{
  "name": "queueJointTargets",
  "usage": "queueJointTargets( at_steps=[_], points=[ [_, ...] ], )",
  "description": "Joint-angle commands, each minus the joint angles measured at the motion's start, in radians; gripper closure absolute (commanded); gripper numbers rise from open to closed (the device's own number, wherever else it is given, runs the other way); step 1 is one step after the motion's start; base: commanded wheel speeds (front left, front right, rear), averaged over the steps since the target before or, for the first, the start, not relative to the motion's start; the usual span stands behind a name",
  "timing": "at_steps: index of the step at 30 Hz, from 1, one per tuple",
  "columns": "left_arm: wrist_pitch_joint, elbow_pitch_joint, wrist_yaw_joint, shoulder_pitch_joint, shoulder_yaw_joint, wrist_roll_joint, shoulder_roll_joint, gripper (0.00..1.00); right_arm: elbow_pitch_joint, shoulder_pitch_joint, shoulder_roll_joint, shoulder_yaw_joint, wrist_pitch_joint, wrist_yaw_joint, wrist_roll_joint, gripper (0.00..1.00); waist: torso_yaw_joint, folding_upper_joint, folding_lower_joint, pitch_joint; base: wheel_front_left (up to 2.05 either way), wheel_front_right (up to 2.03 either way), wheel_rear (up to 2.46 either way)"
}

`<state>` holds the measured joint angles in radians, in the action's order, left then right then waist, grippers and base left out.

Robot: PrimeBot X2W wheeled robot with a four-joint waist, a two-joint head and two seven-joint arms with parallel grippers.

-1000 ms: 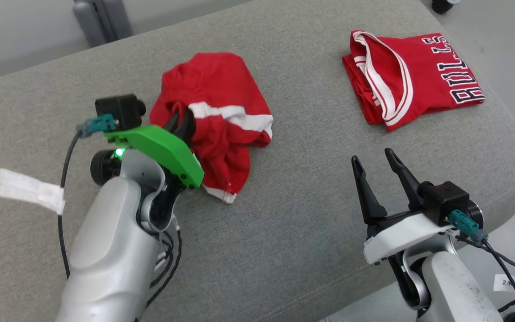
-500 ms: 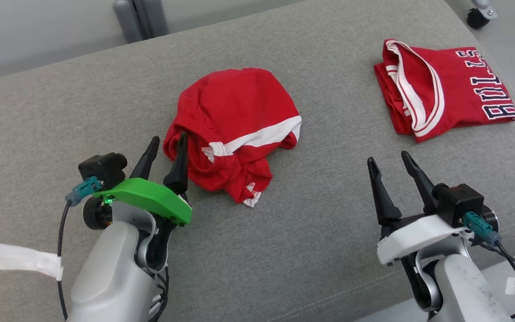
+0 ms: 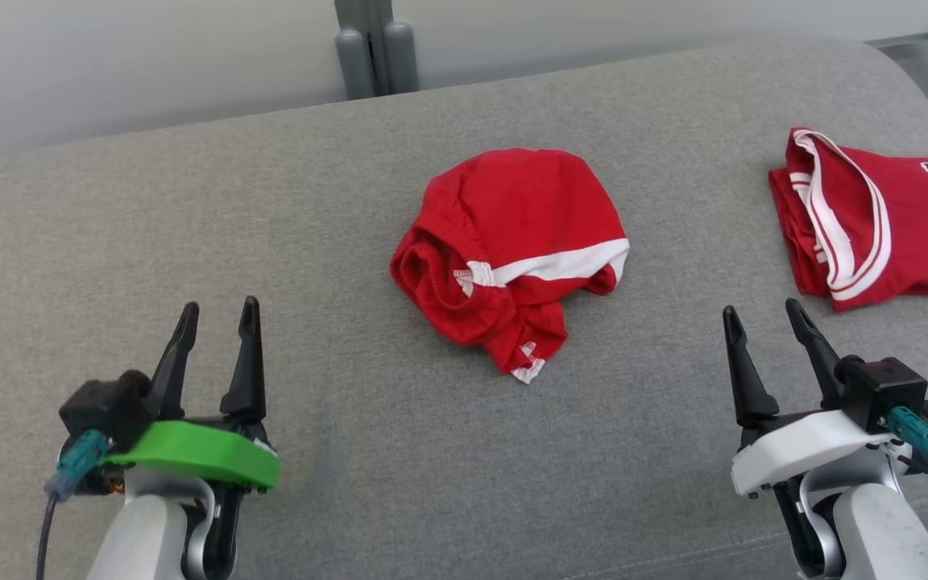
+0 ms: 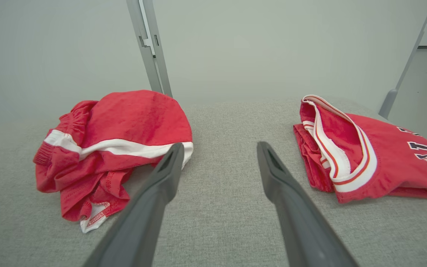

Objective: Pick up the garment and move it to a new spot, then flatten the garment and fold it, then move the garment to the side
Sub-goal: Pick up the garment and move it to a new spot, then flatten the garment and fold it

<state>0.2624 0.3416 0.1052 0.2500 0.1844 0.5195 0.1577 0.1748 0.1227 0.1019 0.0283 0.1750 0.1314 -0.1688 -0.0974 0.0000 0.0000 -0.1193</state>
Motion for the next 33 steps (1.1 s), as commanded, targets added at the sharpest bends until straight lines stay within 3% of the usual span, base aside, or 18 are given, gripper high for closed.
queueJointTargets(
  at_steps=[1,6,13,33],
  points=[
    [0.002,-0.029,-0.006,-0.035,-0.016,-0.034,0.004,0.0,0.01,-0.019,0.009,-0.004,0.011,-0.001,0.006,0.0,0.033,0.0,0.0,0.026,0.0,0.0,0.0],
    [0.002,-0.112,-0.007,-0.123,-0.074,-0.124,-0.023,0.0,0.04,-0.025,0.007,-0.026,0.035,-0.001,0.006,0.0,0.056,0.0,0.0,0.032,0.0,0.0,0.0],
    [0.002,-0.12,0.005,-0.194,-0.128,-0.195,-0.046,0.0,0.071,-0.039,-0.003,-0.025,0.048,-0.001,0.005,0.0,0.067,0.0,0.0,0.039,0.0,0.0,0.0],
    [0.003,-0.109,0.025,-0.175,-0.165,-0.222,-0.09,0.0,0.088,-0.018,-0.017,0.003,0.046,-0.001,0.005,0.0,0.052,0.0,0.0,0.021,0.0,0.0,0.0]
  ],
)
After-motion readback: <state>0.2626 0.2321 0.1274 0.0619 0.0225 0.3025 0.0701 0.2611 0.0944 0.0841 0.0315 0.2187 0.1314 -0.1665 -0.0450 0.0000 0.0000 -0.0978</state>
